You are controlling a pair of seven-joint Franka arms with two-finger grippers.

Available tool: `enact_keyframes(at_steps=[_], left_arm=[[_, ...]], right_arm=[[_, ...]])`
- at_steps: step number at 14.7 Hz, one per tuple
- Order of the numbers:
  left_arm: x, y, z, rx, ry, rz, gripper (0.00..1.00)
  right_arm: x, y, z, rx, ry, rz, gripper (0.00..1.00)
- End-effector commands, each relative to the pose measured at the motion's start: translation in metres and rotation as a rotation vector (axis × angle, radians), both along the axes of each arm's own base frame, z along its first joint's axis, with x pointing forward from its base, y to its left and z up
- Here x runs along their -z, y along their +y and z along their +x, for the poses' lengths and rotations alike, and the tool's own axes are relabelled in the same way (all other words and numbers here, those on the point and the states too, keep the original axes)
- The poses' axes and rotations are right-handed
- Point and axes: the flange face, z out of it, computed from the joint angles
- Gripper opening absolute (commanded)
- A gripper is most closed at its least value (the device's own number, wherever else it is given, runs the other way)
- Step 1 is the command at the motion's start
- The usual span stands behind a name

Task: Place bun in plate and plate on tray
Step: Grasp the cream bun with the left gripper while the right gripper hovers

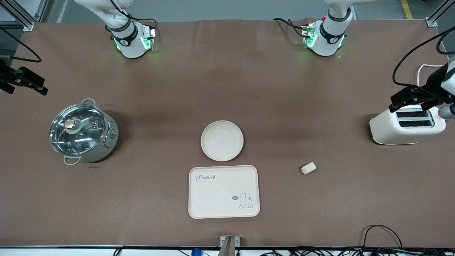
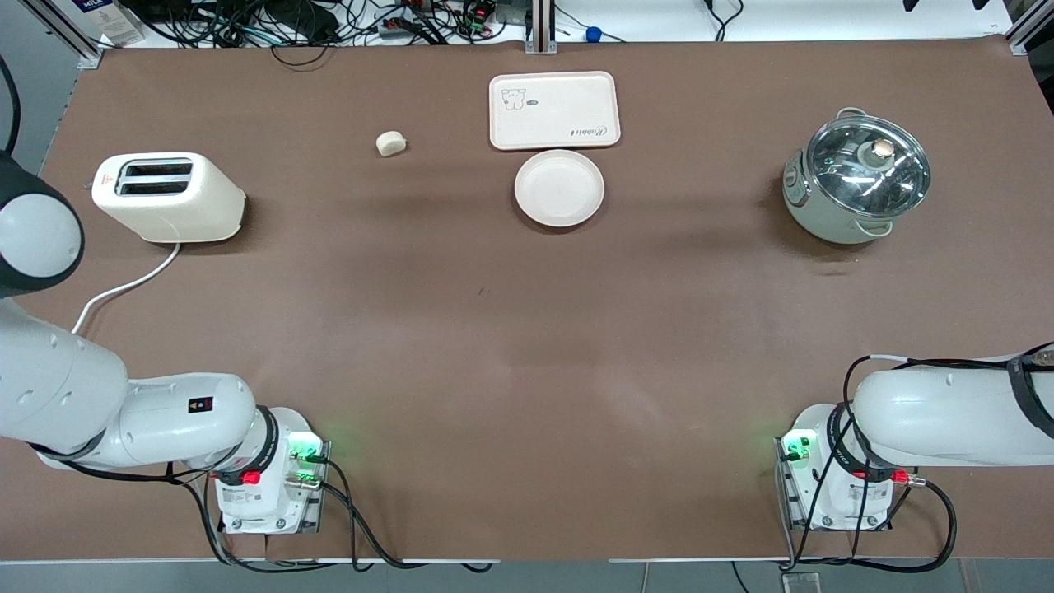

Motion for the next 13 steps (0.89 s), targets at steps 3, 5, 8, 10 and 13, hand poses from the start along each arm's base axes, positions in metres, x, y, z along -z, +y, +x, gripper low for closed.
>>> enact_keyframes(at_steps=[3, 5, 8, 10, 13], left_arm=[[-0.006, -0.002, 0.011, 0.029, -0.054, 0.02, 1.0], [-0.004, -0.004, 0.011, 0.031, -0.048, 0.016, 1.0], [0.015, -0.016, 0.007, 0.037, 0.028, 0.001, 1.0], [0.042, -0.04, 0.025, 0.033, 0.031, -0.057, 1.0], [0.147, -0.067, 0.081, 0.05, 0.02, -0.093, 1.0]], right_arm=[[-0.002, 0.001, -0.003, -0.007, -0.004, -0.001, 1.0], [-0.002, 0.001, -0.003, -0.007, -0.006, 0.001, 1.0], [-0.002, 0.001, -0.003, -0.007, -0.007, 0.001, 1.0], [-0.002, 0.002, -0.003, -0.007, -0.007, 0.002, 1.0], [0.0, 0.003, -0.002, -0.006, -0.004, 0.004, 1.0]])
